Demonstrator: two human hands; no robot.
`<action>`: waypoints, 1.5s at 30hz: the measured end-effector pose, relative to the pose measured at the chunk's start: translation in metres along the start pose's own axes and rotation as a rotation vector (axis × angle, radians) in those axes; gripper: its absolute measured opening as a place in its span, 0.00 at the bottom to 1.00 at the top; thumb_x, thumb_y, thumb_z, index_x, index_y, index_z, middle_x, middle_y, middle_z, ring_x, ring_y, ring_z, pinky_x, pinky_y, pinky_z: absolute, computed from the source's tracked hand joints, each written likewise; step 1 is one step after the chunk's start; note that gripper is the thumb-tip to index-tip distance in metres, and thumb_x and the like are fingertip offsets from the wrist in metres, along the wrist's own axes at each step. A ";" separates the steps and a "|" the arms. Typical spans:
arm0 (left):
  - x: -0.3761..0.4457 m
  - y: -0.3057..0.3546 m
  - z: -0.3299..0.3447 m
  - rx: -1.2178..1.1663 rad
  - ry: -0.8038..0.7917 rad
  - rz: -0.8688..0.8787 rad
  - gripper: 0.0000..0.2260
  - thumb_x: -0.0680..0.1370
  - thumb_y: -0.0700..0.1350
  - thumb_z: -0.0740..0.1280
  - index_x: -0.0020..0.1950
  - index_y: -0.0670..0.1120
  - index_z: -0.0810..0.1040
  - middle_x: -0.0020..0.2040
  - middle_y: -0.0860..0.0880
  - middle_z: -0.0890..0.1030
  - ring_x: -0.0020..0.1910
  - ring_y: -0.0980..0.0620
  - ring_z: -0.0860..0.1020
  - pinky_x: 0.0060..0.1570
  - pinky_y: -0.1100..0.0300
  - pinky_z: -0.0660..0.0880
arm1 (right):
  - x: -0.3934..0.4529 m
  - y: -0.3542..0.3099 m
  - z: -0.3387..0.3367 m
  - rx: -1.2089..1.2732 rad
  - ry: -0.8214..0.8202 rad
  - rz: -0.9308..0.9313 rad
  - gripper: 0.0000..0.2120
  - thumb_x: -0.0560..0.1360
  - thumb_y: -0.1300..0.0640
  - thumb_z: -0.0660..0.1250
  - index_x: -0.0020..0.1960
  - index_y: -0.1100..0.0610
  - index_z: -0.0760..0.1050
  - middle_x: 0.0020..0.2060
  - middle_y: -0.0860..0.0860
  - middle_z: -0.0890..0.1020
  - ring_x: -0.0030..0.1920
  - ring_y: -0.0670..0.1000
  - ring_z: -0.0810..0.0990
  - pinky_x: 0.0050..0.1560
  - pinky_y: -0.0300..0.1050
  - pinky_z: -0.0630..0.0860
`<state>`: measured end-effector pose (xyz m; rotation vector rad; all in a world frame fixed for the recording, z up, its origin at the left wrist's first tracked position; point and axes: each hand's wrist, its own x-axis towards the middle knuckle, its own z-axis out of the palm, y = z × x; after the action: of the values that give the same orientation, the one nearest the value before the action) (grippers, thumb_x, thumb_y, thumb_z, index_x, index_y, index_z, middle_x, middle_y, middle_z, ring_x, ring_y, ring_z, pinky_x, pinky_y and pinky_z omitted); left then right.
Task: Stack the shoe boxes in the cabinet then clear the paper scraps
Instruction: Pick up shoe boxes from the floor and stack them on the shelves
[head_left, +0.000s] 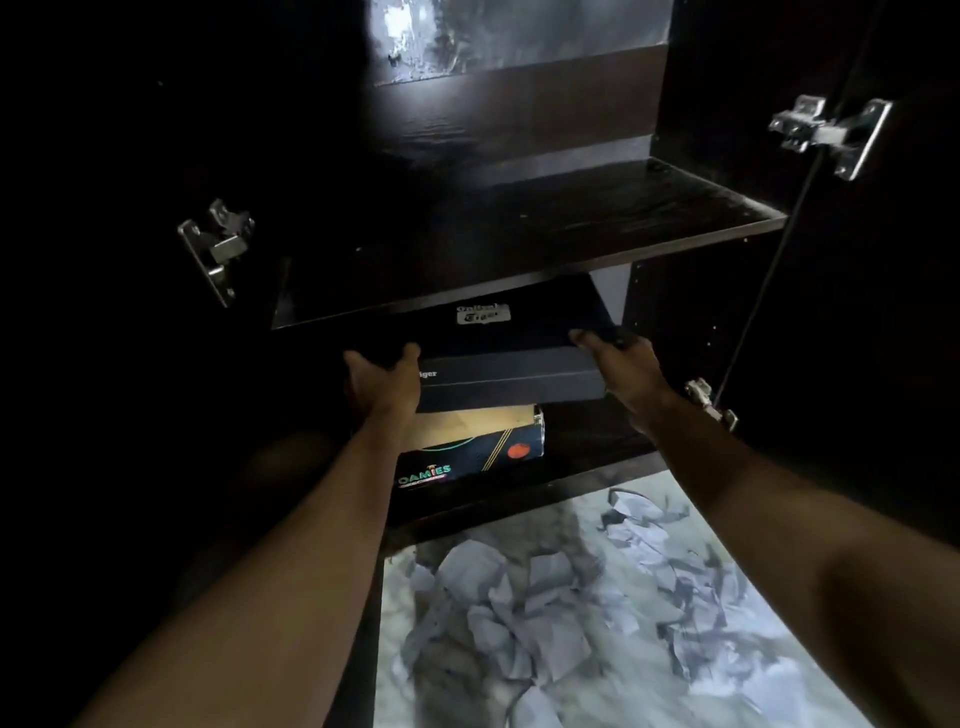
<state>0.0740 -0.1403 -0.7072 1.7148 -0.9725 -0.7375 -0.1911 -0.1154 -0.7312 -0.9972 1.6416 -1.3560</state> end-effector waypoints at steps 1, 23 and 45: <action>0.007 0.000 -0.001 -0.008 0.026 -0.022 0.30 0.75 0.54 0.74 0.71 0.43 0.69 0.69 0.40 0.76 0.67 0.38 0.76 0.67 0.46 0.74 | 0.009 -0.002 0.012 -0.012 -0.030 -0.009 0.26 0.73 0.42 0.75 0.65 0.55 0.79 0.55 0.54 0.85 0.59 0.58 0.82 0.62 0.56 0.80; 0.007 -0.019 0.020 0.834 -0.205 0.566 0.29 0.79 0.61 0.65 0.79 0.58 0.65 0.80 0.48 0.64 0.76 0.43 0.64 0.72 0.45 0.67 | 0.043 0.002 0.093 -0.080 -0.155 0.021 0.32 0.80 0.50 0.70 0.79 0.57 0.62 0.70 0.56 0.76 0.66 0.55 0.75 0.47 0.34 0.72; -0.123 0.010 0.063 0.160 -0.475 0.790 0.15 0.74 0.49 0.69 0.60 0.50 0.79 0.56 0.49 0.80 0.56 0.46 0.79 0.55 0.47 0.78 | -0.100 -0.012 -0.068 -0.278 0.092 -0.116 0.12 0.75 0.56 0.73 0.57 0.56 0.83 0.52 0.53 0.88 0.55 0.52 0.86 0.61 0.48 0.81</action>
<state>-0.0416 -0.0641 -0.7136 1.1256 -1.9232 -0.5384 -0.2121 0.0008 -0.7017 -1.2223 1.9042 -1.2873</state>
